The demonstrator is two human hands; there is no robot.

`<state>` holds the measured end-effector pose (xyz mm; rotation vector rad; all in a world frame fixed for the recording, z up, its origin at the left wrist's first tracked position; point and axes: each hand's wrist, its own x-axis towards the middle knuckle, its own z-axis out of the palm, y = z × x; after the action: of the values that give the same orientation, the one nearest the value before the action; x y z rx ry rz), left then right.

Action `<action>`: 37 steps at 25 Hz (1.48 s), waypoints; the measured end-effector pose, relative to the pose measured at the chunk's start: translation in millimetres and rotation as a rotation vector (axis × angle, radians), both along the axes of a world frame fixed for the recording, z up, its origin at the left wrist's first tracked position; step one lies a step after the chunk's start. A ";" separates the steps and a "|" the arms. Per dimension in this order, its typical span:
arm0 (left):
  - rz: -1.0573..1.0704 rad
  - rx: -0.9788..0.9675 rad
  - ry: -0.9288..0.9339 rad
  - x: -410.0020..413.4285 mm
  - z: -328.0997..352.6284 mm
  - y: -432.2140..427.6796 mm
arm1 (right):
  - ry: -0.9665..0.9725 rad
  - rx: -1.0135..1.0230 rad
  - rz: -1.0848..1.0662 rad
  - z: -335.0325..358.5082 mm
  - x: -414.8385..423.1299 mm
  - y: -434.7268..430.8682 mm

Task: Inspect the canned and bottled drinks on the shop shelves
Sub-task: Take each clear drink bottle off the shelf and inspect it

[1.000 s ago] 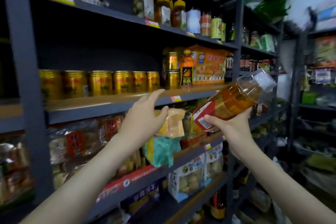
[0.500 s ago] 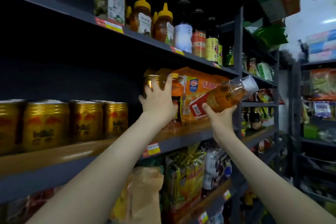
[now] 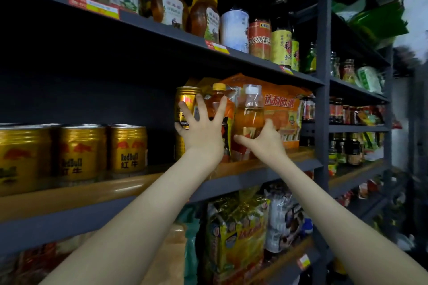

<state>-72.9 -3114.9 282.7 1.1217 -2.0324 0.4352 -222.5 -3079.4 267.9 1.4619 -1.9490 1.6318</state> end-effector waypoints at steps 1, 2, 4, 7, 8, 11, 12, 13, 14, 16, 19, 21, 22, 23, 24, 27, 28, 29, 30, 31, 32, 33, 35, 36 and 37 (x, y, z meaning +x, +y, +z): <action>0.006 -0.006 -0.004 -0.5 -0.2 0.2 | 0.013 0.034 -0.016 1.7 1.6 -1.3; 0.011 -0.011 -0.009 -0.6 -0.1 0.7 | 0.018 0.062 -0.030 3.4 3.2 -1.5; 0.021 -0.017 -0.015 -0.3 0.5 1.4 | 0.031 0.105 -0.041 5.3 6.2 -0.4; 0.039 -0.012 -0.019 3.1 -2.7 10.1 | 0.037 0.154 -0.003 5.0 10.4 8.2; 0.043 -0.015 -0.007 6.5 -4.9 13.9 | 0.060 0.151 0.002 3.7 13.2 12.5; 0.064 -0.064 0.041 29.1 -12.4 27.0 | 0.200 0.073 -0.037 -6.3 31.2 30.2; 0.068 -0.079 0.055 40.2 -16.0 32.7 | 0.255 0.035 -0.037 -10.8 42.0 36.7; 0.071 -0.093 0.066 52.1 -19.4 38.9 | 0.301 -0.008 -0.014 -15.0 54.9 42.9; 0.076 -0.108 0.073 67.0 -23.0 46.9 | 0.335 -0.051 0.029 -18.2 72.5 49.7; 0.090 -0.143 0.088 102.2 -28.0 63.3 | 0.387 -0.109 0.136 -21.4 114.5 61.7; 0.136 -0.232 0.133 171.2 -34.3 86.5 | 0.429 -0.185 0.303 -20.6 188.3 75.5; 0.170 -0.279 0.159 221.4 -38.0 100.7 | 0.462 -0.229 0.370 -18.5 235.3 80.3; 0.207 -0.297 0.167 253.6 -40.2 109.5 | 0.476 -0.247 0.411 -17.4 265.2 83.2; 0.245 -0.310 0.174 288.1 -42.8 118.6 | 0.486 -0.262 0.452 -17.1 296.8 86.1; 0.285 -0.318 0.175 325.0 -45.4 128.8 | 0.492 -0.275 0.495 -17.2 330.4 90.1; 0.423 -0.342 0.138 449.6 -51.6 163.4 | 0.510 -0.336 0.642 -18.0 444.7 108.6; 0.467 -0.359 0.119 490.2 -52.5 175.2 | 0.512 -0.359 0.686 -17.8 483.0 114.9; 0.510 -0.370 0.104 528.8 -53.2 185.8 | 0.517 -0.383 0.729 -16.7 520.1 120.7; 0.559 -0.376 0.080 572.6 -53.9 198.3 | 0.517 -0.404 0.780 -14.6 564.7 128.2; 0.607 -0.382 0.052 614.2 -53.1 209.6 | 0.520 -0.415 0.830 -11.2 609.2 134.4; 0.656 -0.383 0.031 655.1 -52.7 219.3 | 0.523 -0.417 0.883 -7.3 653.3 140.7; 0.705 -0.372 0.024 694.9 -53.1 227.8 | 0.528 -0.408 0.936 -4.1 696.1 145.5; 0.776 -0.338 0.045 766.2 -53.1 237.3 | 0.547 -0.374 1.015 2.2 768.4 148.2; 0.801 -0.325 0.058 798.1 -53.6 239.3 | 0.556 -0.361 1.043 5.5 798.8 145.3; 0.821 -0.309 0.065 824.9 -54.3 239.4 | 0.567 -0.352 1.066 9.3 822.2 140.0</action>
<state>751.9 -2875.6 228.3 1.7013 -1.3057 1.0547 599.7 -2939.4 277.2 2.5947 -0.5082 1.4396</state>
